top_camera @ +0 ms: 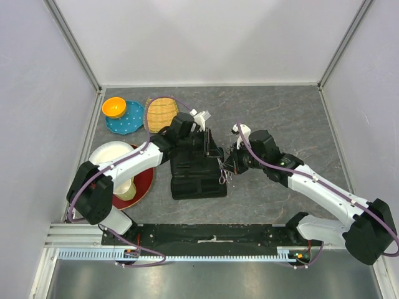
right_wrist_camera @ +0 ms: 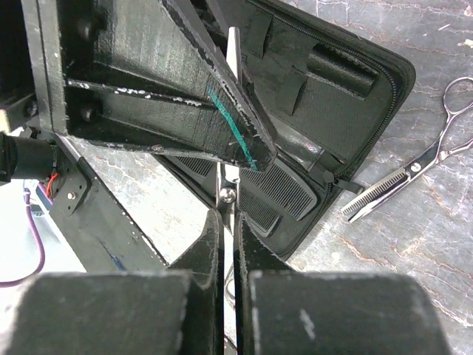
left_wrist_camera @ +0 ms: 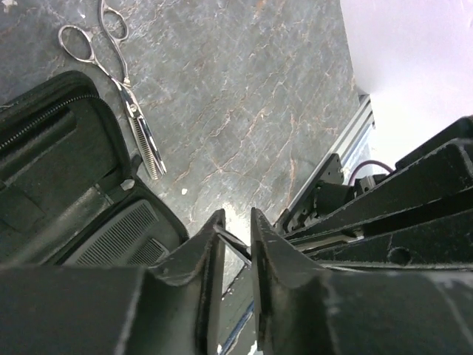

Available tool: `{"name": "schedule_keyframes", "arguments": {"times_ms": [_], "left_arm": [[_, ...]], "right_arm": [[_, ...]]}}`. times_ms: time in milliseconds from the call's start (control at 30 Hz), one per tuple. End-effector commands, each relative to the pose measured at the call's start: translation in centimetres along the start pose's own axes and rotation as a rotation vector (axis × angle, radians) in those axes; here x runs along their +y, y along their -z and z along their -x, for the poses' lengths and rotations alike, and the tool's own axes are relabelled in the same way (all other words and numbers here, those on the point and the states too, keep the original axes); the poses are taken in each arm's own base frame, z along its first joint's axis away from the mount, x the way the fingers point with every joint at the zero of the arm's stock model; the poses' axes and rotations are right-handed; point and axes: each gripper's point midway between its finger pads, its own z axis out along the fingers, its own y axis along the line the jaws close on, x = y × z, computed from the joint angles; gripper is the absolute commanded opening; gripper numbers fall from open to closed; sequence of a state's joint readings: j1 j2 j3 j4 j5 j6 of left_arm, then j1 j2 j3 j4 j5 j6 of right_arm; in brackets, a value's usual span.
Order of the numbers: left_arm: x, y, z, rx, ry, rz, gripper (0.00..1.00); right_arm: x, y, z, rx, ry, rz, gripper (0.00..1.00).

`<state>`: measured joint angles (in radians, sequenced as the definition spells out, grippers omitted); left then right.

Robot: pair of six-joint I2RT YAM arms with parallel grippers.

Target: Sort the hair-cutting tools

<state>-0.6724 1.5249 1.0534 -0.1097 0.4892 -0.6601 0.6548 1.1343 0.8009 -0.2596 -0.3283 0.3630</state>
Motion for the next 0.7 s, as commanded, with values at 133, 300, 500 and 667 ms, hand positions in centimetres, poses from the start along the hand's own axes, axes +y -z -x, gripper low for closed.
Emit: {"name": "schedule_keyframes", "arguments": {"times_ms": [133, 300, 500, 667], "left_arm": [[-1.6, -0.5, 1.5, -0.018, -0.052, 0.0, 0.02], [-1.0, 0.6, 2.8, -0.074, -0.074, 0.084, 0.02], [-1.6, 4.0, 6.4, -0.212, -0.088, 0.206, 0.02], [-7.0, 8.8, 11.9, -0.406, -0.112, 0.168, 0.02]], "right_arm": [[0.5, -0.6, 0.9, -0.026, 0.029, -0.003, 0.0], [0.4, 0.0, 1.8, -0.047, -0.011, -0.038, 0.24], [0.6, 2.1, 4.6, -0.177, -0.093, -0.094, 0.81], [4.1, 5.1, 8.9, -0.354, -0.124, 0.029, 0.93]]}}
